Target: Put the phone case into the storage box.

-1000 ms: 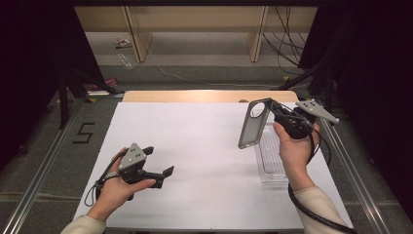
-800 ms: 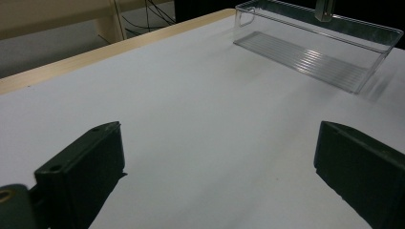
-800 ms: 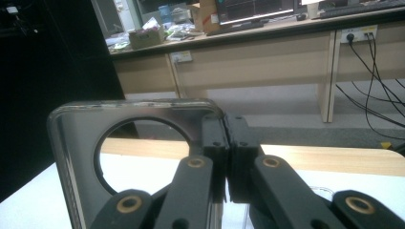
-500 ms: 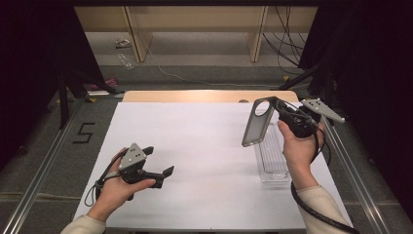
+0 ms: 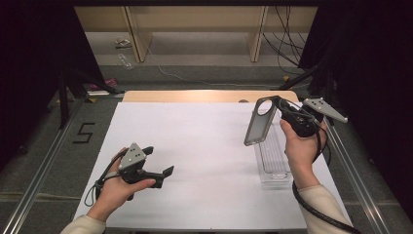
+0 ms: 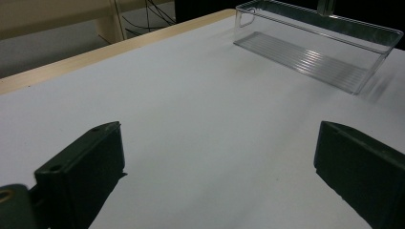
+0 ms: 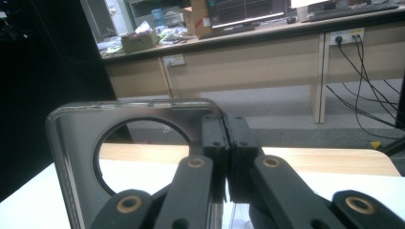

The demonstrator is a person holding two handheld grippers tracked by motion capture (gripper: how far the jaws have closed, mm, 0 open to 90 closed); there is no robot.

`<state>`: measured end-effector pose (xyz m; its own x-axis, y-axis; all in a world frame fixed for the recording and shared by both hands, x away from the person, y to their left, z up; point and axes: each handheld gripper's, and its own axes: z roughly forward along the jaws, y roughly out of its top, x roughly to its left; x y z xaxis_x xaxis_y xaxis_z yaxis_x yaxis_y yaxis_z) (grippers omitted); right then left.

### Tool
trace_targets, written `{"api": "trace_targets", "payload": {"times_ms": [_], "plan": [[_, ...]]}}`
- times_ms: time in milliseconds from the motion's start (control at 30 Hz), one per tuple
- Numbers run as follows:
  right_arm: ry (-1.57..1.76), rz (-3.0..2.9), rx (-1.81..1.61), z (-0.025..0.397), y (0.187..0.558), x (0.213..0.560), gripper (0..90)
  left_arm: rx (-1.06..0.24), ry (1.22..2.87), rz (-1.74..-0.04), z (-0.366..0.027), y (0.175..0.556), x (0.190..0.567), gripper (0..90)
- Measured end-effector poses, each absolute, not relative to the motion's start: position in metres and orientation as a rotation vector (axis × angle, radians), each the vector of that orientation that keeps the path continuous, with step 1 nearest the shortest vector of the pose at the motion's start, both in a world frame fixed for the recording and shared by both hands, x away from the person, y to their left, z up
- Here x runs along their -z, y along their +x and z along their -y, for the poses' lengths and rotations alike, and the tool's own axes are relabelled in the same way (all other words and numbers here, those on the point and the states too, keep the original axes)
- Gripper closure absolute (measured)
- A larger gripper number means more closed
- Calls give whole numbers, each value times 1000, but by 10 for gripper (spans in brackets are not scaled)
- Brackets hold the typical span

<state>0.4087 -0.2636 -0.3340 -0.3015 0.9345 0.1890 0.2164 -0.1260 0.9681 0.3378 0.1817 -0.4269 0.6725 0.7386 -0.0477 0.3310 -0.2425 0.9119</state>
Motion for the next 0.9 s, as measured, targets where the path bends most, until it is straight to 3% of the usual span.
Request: {"api": "trace_targets", "payload": {"times_ms": [900], "plan": [[1328,-1483,-1469,276,411,333,889,-485,1839,-846,-182,338,427,29]]}}
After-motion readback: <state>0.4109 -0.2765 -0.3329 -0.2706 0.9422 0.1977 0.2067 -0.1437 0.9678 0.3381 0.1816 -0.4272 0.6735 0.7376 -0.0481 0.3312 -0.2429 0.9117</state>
